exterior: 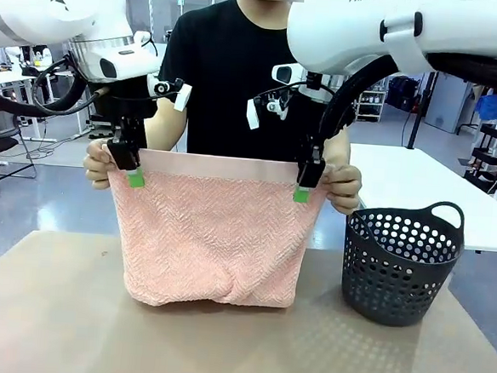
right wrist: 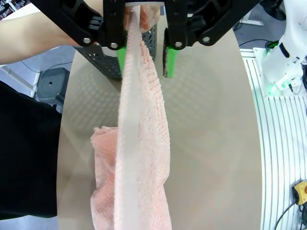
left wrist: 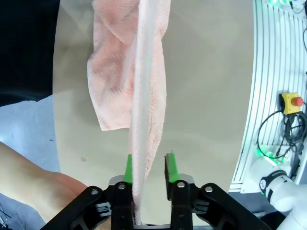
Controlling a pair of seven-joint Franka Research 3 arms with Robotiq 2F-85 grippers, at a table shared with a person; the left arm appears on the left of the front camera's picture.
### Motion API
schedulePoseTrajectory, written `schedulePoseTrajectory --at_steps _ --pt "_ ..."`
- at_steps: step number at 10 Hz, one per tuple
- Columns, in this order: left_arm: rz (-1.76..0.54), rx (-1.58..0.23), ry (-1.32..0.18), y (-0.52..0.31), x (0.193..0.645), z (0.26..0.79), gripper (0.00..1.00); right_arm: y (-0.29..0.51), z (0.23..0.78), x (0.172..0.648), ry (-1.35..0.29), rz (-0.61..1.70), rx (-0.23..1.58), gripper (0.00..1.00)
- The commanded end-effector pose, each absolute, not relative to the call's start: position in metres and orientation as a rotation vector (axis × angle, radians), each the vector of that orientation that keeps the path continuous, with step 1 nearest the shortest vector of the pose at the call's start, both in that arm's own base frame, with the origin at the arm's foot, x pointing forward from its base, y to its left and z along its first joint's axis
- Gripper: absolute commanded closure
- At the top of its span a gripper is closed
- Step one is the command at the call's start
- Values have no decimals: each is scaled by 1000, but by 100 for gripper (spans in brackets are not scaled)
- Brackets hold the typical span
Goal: Fold the towel.
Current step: Grab the top end of the 100 cm Hotel Towel extended by the human.
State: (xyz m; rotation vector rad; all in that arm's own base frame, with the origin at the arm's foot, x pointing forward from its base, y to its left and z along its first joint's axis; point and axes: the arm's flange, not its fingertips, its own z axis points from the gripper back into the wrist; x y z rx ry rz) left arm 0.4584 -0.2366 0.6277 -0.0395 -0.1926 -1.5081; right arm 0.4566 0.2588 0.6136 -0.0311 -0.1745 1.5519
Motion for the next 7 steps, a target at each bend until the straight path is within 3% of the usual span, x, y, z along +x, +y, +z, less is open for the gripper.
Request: schedulePoseTrajectory --at_steps 1,7 --pt "-1497 -4 -209 -236 454 626 100 260 611 452 -185 1538 -65 100" --pt "-1504 26 -206 -227 448 623 100 254 613 448 -178 1515 -41 100"
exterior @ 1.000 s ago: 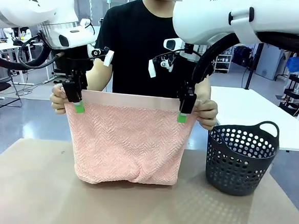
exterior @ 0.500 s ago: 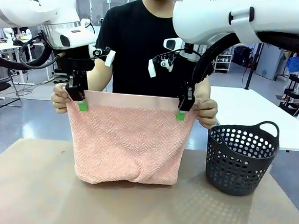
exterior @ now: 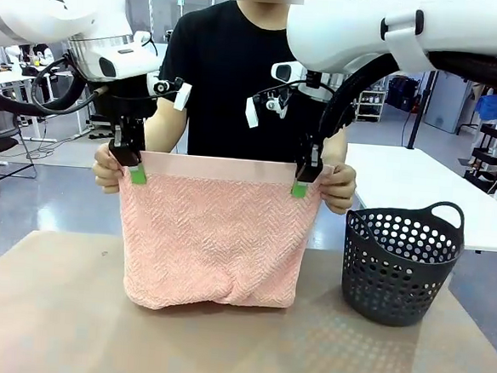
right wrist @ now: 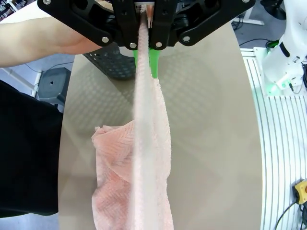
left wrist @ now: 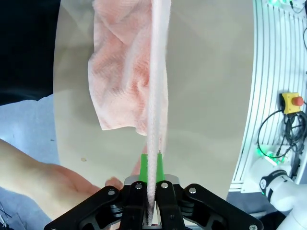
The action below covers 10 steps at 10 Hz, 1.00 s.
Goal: Fold the towel.
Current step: Grab the top end of the 100 cm Hotel Towel extended by the human, then release the end of the 100 cm Hotel Towel you were holding and grab the top end of the folded side.
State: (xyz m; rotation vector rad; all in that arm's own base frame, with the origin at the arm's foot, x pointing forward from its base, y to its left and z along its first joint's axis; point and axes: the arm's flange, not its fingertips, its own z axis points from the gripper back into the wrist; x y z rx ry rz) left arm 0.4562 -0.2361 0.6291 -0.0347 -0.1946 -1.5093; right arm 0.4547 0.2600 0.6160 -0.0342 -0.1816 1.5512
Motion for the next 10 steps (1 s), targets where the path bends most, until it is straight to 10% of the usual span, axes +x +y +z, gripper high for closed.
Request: schedulePoseTrajectory --at_steps 1,10 --pt "-1510 -38 -196 -237 457 629 100 260 616 455 -182 1555 -34 100" --pt "-1510 -38 -196 -237 457 629 100 260 616 455 -182 1555 -34 100"
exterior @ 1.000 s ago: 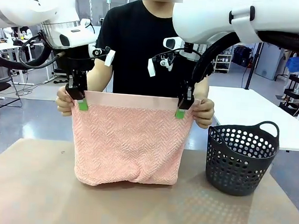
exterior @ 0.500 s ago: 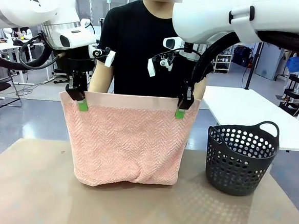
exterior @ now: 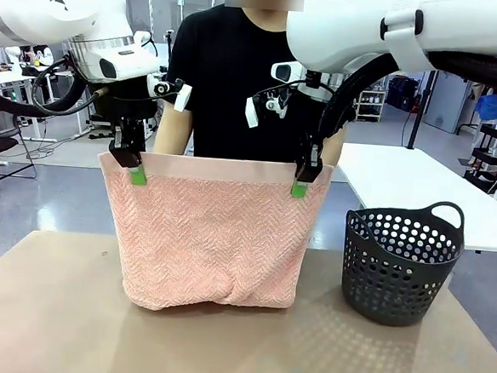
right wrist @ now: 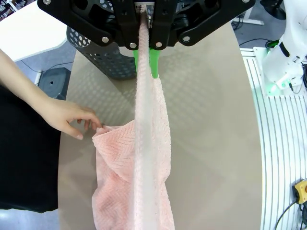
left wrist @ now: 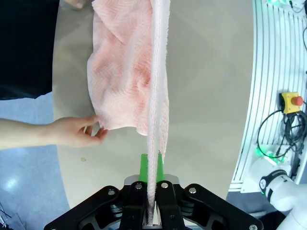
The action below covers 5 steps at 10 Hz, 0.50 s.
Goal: Fold the towel.
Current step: Release the end of the 100 cm Hotel Towel you were holding and grab the top end of the folded side.
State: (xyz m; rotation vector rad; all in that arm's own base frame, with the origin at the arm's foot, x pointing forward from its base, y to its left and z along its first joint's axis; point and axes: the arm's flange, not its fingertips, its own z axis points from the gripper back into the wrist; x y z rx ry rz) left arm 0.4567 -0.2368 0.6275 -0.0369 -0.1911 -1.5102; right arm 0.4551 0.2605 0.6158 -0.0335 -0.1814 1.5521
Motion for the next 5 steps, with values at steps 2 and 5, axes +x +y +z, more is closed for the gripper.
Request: schedulePoseTrajectory --at_steps 2,5 --pt "-1510 -38 -196 -237 457 629 100 260 616 455 -182 1555 -34 100" --pt "-1510 -38 -196 -237 457 629 100 260 616 455 -182 1555 -34 100"
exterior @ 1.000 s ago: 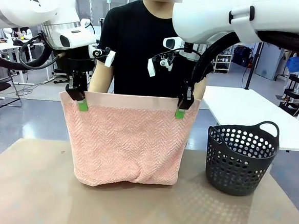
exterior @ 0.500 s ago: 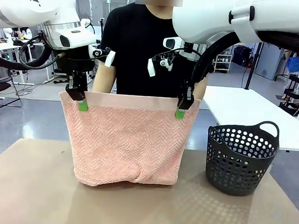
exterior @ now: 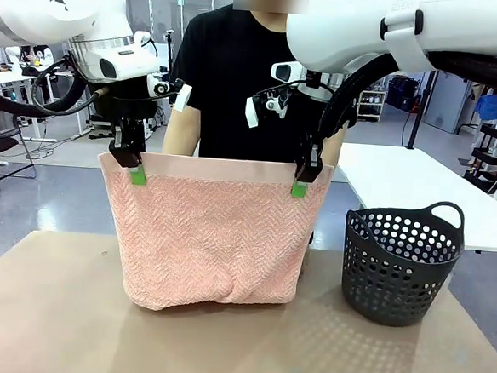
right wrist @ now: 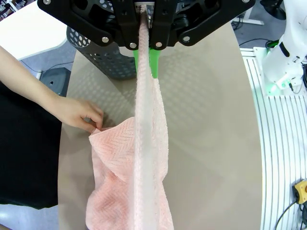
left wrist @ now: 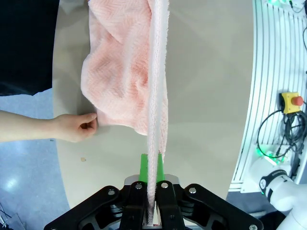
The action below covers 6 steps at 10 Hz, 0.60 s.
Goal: Fold the towel.
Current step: Release the end of the 100 cm Hotel Towel you were holding and grab the top end of the folded side.
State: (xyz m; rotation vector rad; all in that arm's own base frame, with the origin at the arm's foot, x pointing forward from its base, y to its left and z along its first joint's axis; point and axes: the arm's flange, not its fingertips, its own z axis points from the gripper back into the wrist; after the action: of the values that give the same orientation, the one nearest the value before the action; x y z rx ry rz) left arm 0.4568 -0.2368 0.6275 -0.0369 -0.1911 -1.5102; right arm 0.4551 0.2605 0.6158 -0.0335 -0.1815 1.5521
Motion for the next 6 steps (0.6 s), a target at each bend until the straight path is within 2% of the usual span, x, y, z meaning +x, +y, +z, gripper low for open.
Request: schedulePoseTrajectory --at_steps 1,6 --pt "-1510 -38 -196 -237 457 629 100 260 616 455 -182 1555 -34 100" --pt "-1510 -38 -196 -237 457 629 100 260 616 455 -182 1555 -34 100"
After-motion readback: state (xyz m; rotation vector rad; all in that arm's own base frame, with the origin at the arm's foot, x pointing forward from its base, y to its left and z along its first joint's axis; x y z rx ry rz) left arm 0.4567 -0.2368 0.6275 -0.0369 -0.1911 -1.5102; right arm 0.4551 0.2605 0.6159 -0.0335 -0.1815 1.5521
